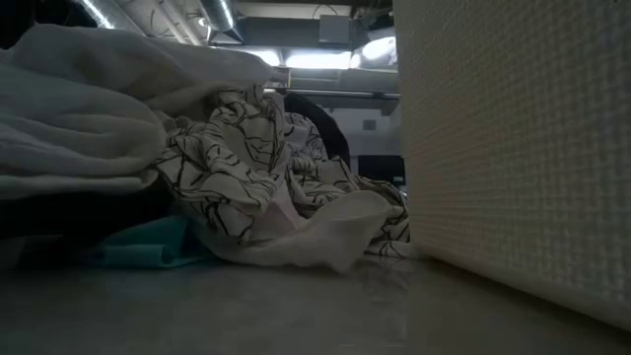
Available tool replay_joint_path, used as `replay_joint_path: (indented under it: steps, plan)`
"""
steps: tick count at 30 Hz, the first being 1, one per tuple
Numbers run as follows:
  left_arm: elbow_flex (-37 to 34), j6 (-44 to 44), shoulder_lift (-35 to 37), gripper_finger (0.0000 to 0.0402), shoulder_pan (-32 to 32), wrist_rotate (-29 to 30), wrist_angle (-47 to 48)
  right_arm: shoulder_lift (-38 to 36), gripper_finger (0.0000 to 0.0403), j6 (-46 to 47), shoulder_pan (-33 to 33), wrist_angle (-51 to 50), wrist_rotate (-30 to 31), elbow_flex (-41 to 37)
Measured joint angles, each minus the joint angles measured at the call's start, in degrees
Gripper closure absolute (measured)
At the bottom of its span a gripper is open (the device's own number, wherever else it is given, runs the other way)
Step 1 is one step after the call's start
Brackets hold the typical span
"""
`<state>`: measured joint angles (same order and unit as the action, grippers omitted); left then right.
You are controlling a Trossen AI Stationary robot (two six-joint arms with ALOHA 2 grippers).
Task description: Sort clothes
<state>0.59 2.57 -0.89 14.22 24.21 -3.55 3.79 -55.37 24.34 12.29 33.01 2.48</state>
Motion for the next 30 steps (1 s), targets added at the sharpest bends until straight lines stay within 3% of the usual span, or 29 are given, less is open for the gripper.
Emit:
replay_joint_path:
  steps: [6,12,19,23,30]
  plan:
    - [0.00,-4.07,-0.01,0.0398,-0.04,1.91,-0.15,0.02,0.0397,1.50,0.00,0.27,-0.93,-0.04]
    - [0.01,1.07,0.01,0.0398,-0.02,2.02,-0.21,0.04,0.0397,3.88,0.02,5.68,0.06,-0.11]
    - [0.01,1.06,0.01,0.0398,-0.02,2.07,-4.77,0.21,0.0397,1.03,0.02,10.72,7.98,4.07]
    - [0.01,-5.41,0.01,0.0398,-0.07,2.07,-8.50,2.34,0.0397,-0.61,0.02,10.47,12.10,8.85]
    - [0.01,-13.10,0.01,0.0398,-0.23,5.24,-12.81,13.89,0.0397,-5.12,0.00,10.25,20.48,18.48]
